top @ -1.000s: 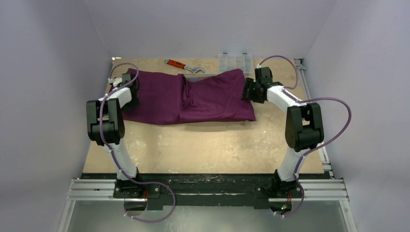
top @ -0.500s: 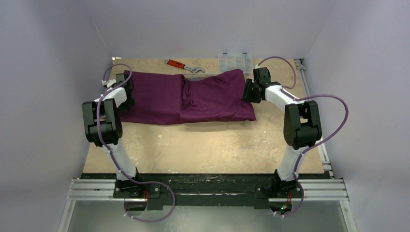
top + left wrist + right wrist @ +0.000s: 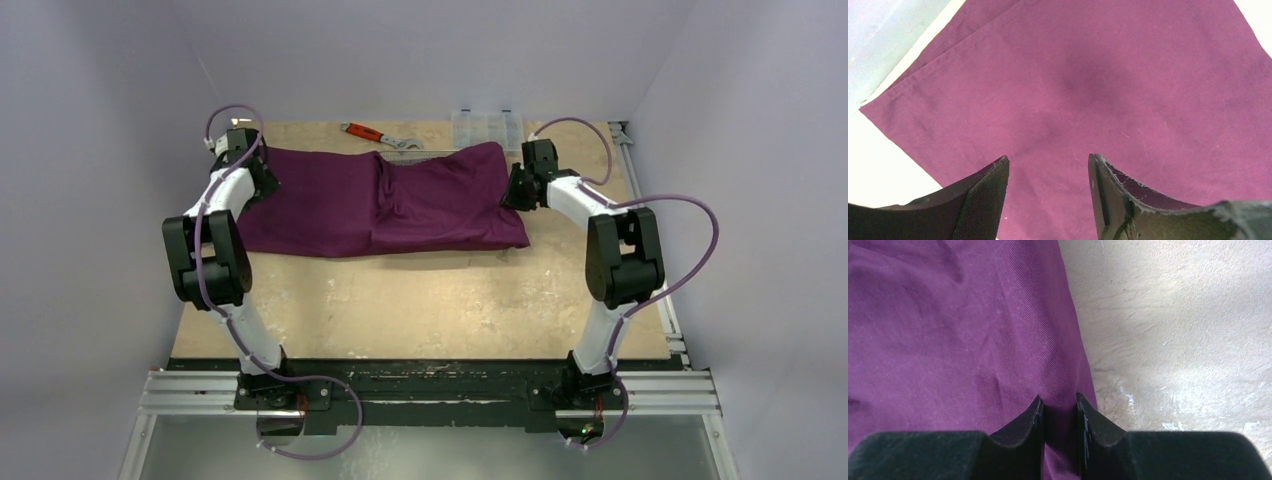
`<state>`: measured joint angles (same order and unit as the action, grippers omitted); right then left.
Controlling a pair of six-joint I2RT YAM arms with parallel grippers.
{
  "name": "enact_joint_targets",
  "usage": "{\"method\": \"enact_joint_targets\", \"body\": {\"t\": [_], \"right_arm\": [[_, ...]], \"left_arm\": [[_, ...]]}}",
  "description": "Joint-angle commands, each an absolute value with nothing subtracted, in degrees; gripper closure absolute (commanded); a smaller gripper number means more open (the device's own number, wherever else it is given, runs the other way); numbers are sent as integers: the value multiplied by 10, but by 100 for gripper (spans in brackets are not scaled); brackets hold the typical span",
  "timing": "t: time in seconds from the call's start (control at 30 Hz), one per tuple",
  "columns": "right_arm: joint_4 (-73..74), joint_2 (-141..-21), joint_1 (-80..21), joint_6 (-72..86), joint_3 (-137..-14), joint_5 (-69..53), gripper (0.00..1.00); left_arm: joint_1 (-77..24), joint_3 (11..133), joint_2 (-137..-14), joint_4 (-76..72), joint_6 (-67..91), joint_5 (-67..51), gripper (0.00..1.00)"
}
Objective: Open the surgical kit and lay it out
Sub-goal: Open the surgical kit at the center of the board.
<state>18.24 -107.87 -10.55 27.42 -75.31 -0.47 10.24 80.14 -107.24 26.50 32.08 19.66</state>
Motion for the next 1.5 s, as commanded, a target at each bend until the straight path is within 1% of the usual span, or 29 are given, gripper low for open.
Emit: {"method": "enact_joint_targets", "body": {"t": [0.0, 0.1, 0.27, 0.5, 0.7, 0.8, 1.03, 1.17, 1.23, 1.3, 1.47], "right_arm": [[140, -1109, -108, 335, -779, 25, 95], [141, -1120, -109, 348, -789, 27, 97], [134, -1133, -115, 360, -794, 17, 97], [134, -1135, -120, 373, -790, 9, 97], [129, -1136, -132, 394, -776, 1, 97], [139, -1146, -143, 399, -786, 2, 97], [151, -1148, -146, 400, -809, 3, 96], [169, -1154, -145, 398, -829, 15, 94], [183, -1154, -146, 389, -847, 21, 90], [199, -1149, -145, 378, -868, 24, 83], [244, -1114, -145, 358, -926, 49, 45]], "left_arm": [[106, 814, -1064, 246, 307, 173, 42], [105, 812, -1080, 233, 298, 157, 42], [106, 815, -1117, 216, 283, 159, 42], [107, 821, -1186, 211, 258, 197, 43], [113, 839, -1218, 207, 219, 235, 43], [122, 863, -1237, 232, 219, 261, 43], [142, 882, -1249, 242, 218, 262, 43], [145, 902, -1254, 250, 221, 254, 43], [145, 910, -1252, 250, 219, 246, 43], [145, 930, -1250, 255, 215, 237, 43], [145, 986, -1227, 275, 204, 189, 41]]}}
